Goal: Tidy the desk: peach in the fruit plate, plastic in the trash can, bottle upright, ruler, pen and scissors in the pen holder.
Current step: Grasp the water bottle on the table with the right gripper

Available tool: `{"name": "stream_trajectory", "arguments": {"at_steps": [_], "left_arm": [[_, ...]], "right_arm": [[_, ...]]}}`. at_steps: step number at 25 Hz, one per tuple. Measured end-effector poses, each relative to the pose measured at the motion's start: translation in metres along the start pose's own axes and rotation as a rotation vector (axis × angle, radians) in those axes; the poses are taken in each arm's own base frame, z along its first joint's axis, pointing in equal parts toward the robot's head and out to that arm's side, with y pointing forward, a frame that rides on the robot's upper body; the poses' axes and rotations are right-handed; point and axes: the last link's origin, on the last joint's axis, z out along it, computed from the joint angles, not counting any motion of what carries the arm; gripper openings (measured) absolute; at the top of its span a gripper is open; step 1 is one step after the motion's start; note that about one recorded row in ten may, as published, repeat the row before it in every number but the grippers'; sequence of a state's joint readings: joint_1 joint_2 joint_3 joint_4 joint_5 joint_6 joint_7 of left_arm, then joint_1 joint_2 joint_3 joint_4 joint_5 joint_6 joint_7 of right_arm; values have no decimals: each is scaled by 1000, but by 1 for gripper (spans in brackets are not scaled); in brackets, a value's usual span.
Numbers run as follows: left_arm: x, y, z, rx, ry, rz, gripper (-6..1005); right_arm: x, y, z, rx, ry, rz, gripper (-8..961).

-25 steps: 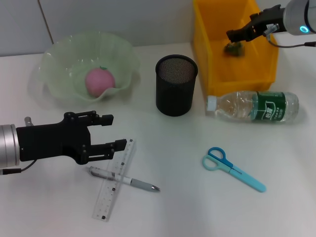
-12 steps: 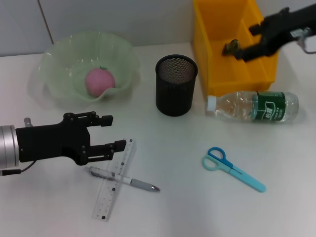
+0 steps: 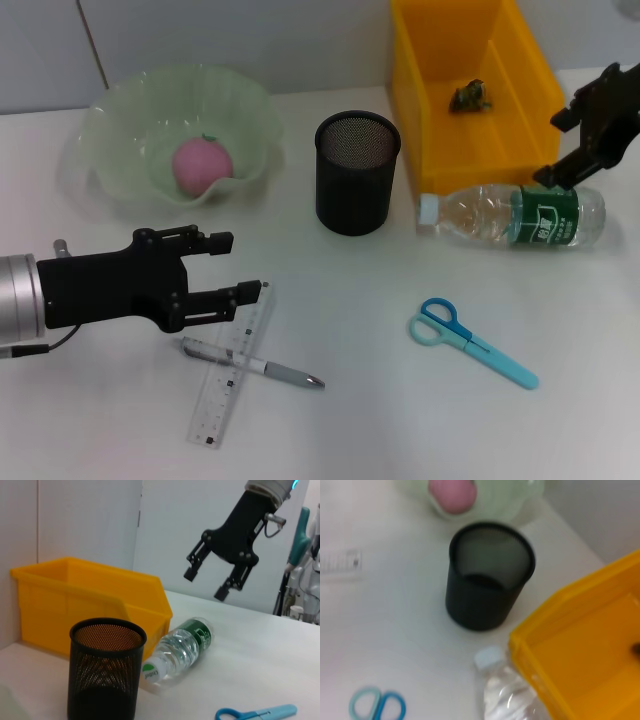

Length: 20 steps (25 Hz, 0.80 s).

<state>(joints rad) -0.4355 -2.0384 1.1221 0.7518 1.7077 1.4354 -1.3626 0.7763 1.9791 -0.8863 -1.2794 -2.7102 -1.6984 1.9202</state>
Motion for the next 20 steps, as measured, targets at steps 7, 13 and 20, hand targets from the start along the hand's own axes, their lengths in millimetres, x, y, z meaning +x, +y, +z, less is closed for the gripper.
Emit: {"name": "stream_trajectory", "arguments": {"at_steps": [7, 13, 20], "left_arm": [[3, -2, 2, 25, 33, -15, 725], [1, -5, 2, 55, 38, -28, 725], [0, -6, 3, 67, 43, -44, 725]], "right_arm": [[-4, -2, 20, 2, 134, -105, 773], [-9, -3, 44, -9, 196, -194, 773], [-7, 2, 67, -31, 245, -246, 774]]}}
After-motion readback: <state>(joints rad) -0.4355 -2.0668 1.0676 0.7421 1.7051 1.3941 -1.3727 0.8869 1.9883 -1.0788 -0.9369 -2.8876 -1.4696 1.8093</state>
